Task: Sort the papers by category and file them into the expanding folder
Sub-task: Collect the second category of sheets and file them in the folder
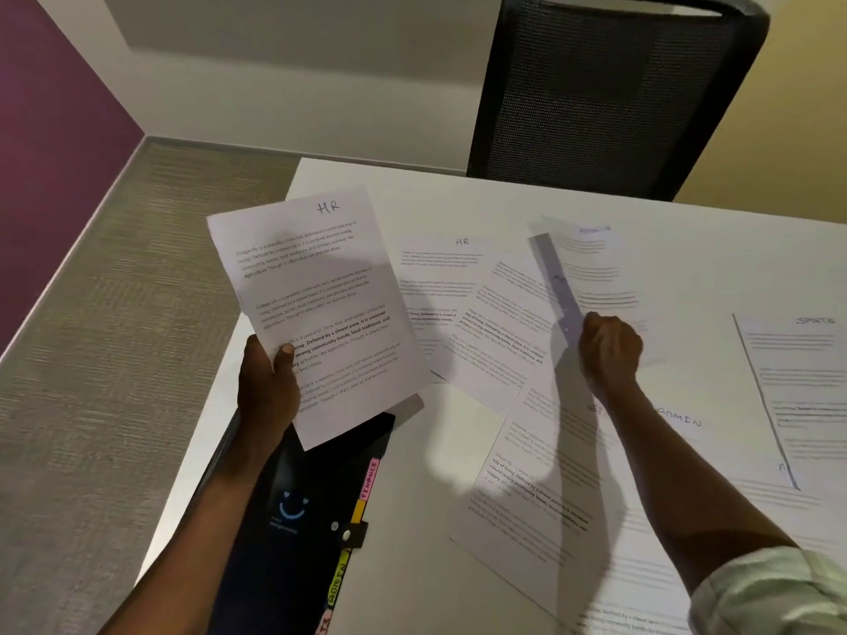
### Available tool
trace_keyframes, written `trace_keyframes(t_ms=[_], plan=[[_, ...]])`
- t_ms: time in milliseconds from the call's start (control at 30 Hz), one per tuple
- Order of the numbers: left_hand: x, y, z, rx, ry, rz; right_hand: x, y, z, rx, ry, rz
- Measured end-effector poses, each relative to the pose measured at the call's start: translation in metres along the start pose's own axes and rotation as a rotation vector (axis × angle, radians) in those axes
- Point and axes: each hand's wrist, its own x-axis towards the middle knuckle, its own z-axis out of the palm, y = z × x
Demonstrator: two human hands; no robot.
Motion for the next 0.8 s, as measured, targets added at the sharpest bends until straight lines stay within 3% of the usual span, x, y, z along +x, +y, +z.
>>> trace_keyframes(t_ms=[133,233,300,400,500,567,667,800], plan=[[-0.001,0.006,0.007,0.003,-0.011,-0.017,-0.013,0.024,0.004,-0.055,-0.139,0.121],[-0.001,0.009,0.010,0.012,-0.016,-0.010,-0.025,0.017,0.012,-0.029,-0.104,0.152],[0.001,0.008,0.011,0.007,-0.022,-0.003,-0.025,-0.010,0.012,0.001,-0.098,0.034],[0.002,0.007,0.012,-0.007,-0.032,0.006,-0.033,-0.054,0.018,-0.038,-0.215,-0.256],[0.001,0.009,0.010,-0.008,-0.018,0.017,-0.031,-0.072,0.027,-0.101,-0.362,-0.105],[0.002,0.007,0.007,-0.010,-0.012,0.034,-0.026,-0.093,0.024,-0.074,-0.310,-0.057],[0.007,-0.004,0.001,-0.010,-0.003,0.042,-0.013,-0.146,0.010,0.157,-0.231,-0.222],[0.009,-0.012,-0.009,-0.006,0.013,0.033,-0.014,-0.212,0.007,0.251,-0.479,-0.318]])
